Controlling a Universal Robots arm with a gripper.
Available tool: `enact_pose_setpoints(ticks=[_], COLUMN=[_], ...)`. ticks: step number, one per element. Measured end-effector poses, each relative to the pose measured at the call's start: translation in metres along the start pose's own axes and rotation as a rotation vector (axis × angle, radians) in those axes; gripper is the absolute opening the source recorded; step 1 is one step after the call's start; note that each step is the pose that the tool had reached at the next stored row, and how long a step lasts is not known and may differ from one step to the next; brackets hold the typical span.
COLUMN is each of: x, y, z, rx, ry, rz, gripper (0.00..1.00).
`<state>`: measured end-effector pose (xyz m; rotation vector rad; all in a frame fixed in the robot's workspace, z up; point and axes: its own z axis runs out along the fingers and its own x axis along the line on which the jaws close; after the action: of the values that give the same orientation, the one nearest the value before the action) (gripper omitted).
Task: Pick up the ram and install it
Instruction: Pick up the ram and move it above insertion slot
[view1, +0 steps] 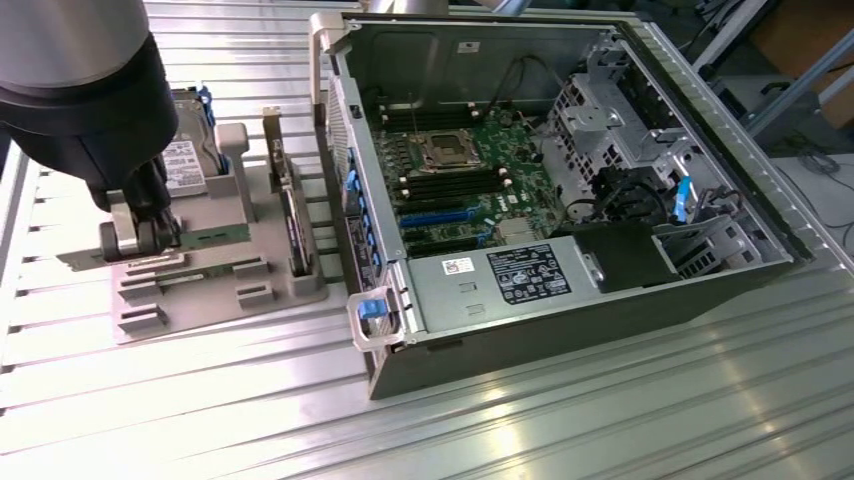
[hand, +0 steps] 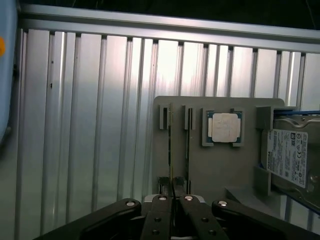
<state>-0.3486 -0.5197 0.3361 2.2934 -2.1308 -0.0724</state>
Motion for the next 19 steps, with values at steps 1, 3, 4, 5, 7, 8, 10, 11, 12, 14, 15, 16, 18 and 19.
enact_pose_setpoints(ticks=[1, 3, 4, 5, 7, 8, 10, 11, 12, 14, 15, 16, 18, 19], x=[0.0, 0.0, 0.0, 0.0, 0.0, 0.0, -0.001, -0.001, -0.001, -0.001, -0.001, -0.001, -0.001, -0.001], y=[0.0001, 0.0002, 0.0003, 0.0004, 0.0006, 0.0007, 0.0009, 0.001, 0.0011, 0.0013, 0.0013, 0.0014, 0.0015, 0.0015], z=[-0.0015, -0.0051, -0.0073, -0.0102, -0.0148, -0.0173, -0.0214, -0.0249, -0.0281, -0.032, -0.0334, -0.0345, -0.0369, -0.0386], rx=[0.0, 0.0, 0.0, 0.0001, -0.0001, 0.0, 0.0, 0.0, 0.0001, 0.0, -0.0001, 0.0, 0.0, 0.0], ry=[0.0, 0.0, 0.0, -0.0001, 0.0, 0.0, -0.0001, 0.0, -0.0001, 0.0, 0.0, 0.0, 0.0, 0.0], rz=[0.0, 0.0, 0.0, 0.0, 0.0, 0.0, 0.0, 0.0, 0.0, 0.0, 0.0, 0.0, 0.0, 0.0], gripper=[0.12, 0.12, 0.12, 0.12, 0.12, 0.12, 0.12, 0.12, 0.12, 0.12, 0.12, 0.12, 0.12, 0.12])
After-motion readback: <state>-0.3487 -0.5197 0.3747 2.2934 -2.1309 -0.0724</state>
